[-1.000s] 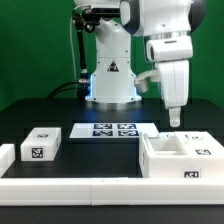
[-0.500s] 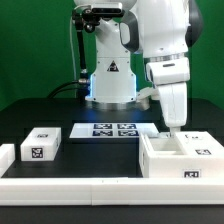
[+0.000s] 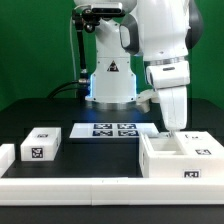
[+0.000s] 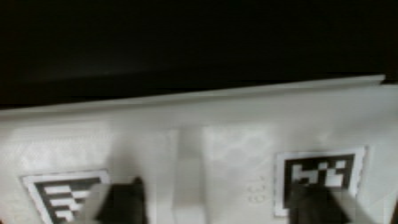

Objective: Assemble cabinet

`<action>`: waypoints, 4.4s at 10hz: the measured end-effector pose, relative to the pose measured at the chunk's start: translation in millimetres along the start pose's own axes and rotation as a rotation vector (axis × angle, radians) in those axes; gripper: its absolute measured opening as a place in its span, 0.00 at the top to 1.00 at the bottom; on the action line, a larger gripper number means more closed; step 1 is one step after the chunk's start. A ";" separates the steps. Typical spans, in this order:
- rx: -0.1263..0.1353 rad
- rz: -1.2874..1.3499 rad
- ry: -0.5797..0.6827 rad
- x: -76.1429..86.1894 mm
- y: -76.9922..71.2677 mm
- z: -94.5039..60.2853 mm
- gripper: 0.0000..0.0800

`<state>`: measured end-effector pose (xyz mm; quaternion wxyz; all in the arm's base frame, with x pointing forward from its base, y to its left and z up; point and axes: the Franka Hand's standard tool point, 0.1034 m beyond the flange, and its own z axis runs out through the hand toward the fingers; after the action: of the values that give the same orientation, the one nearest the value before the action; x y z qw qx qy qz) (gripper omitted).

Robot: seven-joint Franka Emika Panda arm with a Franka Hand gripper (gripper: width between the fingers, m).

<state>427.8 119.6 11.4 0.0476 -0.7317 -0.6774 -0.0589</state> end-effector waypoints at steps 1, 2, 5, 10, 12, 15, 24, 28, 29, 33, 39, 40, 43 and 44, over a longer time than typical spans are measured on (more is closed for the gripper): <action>0.000 0.000 0.000 -0.1 0.0 0.0 0.67; 0.000 0.000 0.000 -0.2 0.0 0.1 0.85; 0.000 0.001 0.000 -0.2 0.1 0.0 0.92; 0.002 -0.017 -0.018 -7.1 1.8 -11.0 0.92; -0.007 -0.039 -0.054 -20.1 8.8 -37.5 0.92; 0.004 -0.040 -0.068 -34.1 10.2 -44.2 0.92; -0.009 -0.096 -0.053 -41.1 13.6 -46.4 0.92; 0.002 -0.050 0.017 -70.0 16.5 -39.8 0.92; 0.003 -0.056 0.015 -68.9 16.2 -39.6 0.92; -0.030 -0.138 0.005 -37.0 19.6 -54.7 0.92; -0.023 -0.070 -0.001 -26.5 23.6 -55.1 0.92; -0.020 -0.061 -0.004 -23.0 25.0 -55.6 0.92; -0.014 -0.052 -0.002 -26.4 23.3 -53.2 0.92; -0.011 -0.056 -0.004 -28.4 22.6 -52.8 0.92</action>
Offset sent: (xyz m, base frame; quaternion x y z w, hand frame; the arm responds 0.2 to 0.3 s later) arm 0.0000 0.0000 0.0000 0.0000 0.0000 0.0000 1.0000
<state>447.1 81.9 59.6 0.0405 -0.7128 -0.6974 -0.0627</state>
